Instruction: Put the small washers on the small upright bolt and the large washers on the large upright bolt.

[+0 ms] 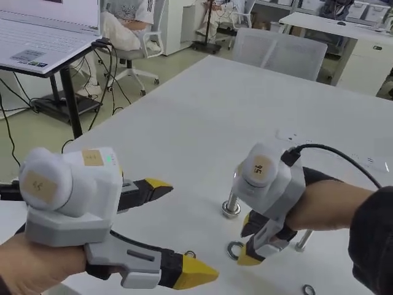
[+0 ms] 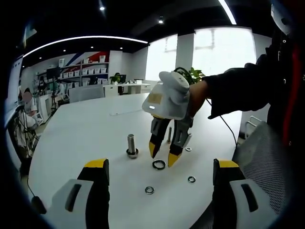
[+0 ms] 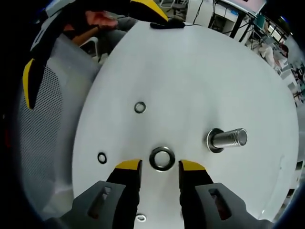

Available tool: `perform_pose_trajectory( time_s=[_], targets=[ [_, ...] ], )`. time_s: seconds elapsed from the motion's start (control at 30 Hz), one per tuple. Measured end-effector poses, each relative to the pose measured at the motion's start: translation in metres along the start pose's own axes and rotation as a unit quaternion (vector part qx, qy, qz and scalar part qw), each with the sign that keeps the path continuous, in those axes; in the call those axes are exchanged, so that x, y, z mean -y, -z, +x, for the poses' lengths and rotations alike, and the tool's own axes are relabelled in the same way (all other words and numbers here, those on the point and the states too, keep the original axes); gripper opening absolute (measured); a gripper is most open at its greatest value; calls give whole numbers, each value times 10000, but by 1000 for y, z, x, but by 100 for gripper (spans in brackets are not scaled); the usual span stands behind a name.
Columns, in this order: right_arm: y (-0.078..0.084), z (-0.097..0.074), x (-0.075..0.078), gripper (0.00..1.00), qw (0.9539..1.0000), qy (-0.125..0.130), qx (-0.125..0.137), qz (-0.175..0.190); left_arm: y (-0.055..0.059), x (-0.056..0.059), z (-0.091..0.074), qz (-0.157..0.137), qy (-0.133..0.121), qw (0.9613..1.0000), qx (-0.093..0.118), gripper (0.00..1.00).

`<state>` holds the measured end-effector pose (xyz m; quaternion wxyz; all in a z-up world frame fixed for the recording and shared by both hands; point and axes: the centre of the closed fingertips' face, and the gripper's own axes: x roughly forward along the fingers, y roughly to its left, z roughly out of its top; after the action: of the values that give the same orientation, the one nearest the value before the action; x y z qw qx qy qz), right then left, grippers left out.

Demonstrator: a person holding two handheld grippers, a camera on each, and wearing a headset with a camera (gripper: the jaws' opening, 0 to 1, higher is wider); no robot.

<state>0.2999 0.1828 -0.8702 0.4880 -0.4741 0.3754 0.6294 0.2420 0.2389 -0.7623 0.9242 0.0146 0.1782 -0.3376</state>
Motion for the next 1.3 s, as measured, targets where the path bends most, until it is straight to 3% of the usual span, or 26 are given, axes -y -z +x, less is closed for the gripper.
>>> perform_pose_trajectory(
  time_s=[0.27,1.3],
  targets=[
    [2,7,1,32,10000,14,-34,-15,3,0,3,-37,15,10000,-20,90],
    [1,6,2,25,9999,103,-1,54,6,1,3,-90,81,9999,5,88]
  ],
)
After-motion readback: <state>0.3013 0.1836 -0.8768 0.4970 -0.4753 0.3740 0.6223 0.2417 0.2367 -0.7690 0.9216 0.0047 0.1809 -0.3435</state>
